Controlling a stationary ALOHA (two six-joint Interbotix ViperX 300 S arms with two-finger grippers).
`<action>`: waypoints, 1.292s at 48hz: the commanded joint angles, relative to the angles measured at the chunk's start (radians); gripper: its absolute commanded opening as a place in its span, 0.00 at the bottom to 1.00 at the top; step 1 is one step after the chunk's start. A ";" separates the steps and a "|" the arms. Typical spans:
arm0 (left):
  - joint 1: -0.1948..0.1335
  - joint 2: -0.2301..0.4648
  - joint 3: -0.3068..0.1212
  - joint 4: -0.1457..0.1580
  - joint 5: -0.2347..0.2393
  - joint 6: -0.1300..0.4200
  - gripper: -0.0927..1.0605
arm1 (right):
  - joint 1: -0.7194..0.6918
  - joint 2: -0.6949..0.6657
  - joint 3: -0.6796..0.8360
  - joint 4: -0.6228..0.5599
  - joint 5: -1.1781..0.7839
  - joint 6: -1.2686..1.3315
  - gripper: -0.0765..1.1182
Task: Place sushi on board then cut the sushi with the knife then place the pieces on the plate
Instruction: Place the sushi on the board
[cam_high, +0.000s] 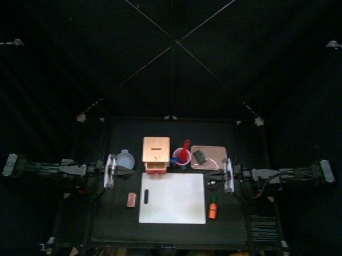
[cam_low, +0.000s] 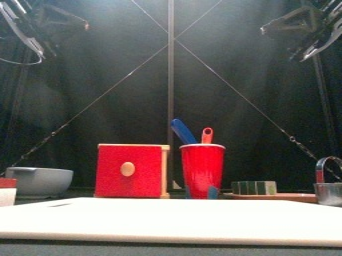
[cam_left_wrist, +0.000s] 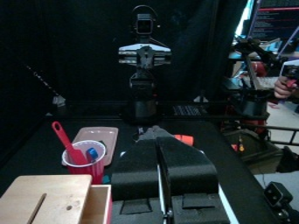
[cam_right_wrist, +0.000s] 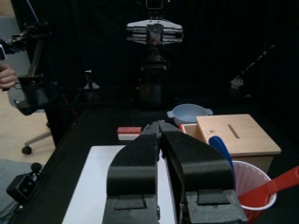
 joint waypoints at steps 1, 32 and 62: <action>0.040 0.043 -0.031 0.023 -0.015 0.006 0.16 | -0.060 0.044 -0.018 0.012 -0.008 0.015 0.08; 0.114 0.107 -0.003 -0.046 -0.147 0.000 0.17 | -0.600 0.411 -0.281 0.193 0.782 0.041 0.30; 0.144 0.107 0.020 -0.051 -0.147 0.003 0.17 | -0.666 0.529 -0.252 0.319 0.778 0.041 0.64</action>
